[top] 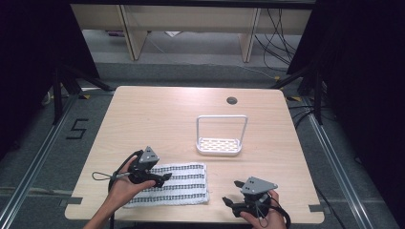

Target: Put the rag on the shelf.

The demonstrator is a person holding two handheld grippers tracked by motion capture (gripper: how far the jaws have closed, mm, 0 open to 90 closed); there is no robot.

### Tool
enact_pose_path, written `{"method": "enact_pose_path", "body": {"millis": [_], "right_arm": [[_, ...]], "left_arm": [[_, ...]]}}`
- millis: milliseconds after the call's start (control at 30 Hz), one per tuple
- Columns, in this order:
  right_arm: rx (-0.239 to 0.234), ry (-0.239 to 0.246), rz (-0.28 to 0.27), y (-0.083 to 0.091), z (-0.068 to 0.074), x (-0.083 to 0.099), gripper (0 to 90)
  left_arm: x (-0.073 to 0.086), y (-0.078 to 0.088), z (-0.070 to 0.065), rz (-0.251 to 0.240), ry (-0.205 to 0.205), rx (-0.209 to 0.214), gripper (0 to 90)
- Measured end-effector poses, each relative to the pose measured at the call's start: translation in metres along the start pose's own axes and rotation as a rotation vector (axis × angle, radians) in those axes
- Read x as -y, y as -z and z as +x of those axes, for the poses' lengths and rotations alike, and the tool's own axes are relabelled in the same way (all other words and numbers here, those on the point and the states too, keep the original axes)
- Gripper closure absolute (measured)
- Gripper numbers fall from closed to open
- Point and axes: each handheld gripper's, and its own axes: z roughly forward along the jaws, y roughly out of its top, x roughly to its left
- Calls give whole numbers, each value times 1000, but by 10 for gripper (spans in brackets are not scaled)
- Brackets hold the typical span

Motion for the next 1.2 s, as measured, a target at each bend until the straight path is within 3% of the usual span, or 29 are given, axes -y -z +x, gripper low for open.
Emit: {"method": "enact_pose_path", "body": {"millis": [67,267,667,800,867,1100,1167,1200], "right_arm": [[3,7,-1,-2,2,-1,319],[-17,53,16,-13,11,-5,347],[-42,72,68,-38,34,-14,424],[-33,98,66,-42,35,-15,453],[-32,93,63,-43,36,-15,460],[-34,101,68,-49,41,-17,489],[-33,95,65,-50,41,-18,497],[-34,91,69,-51,42,-18,498]], "left_arm": [[-2,-2,-1,-7,7,7,255],[-16,-16,-6,9,-22,33,289],[-43,-51,-20,66,-115,131,358],[-48,-58,-23,62,-116,147,384],[-51,-61,-21,89,-156,163,388],[-60,-71,-25,105,-176,200,414],[-62,-76,-26,92,-159,215,425],[-63,-77,-25,112,-187,225,433]]}}
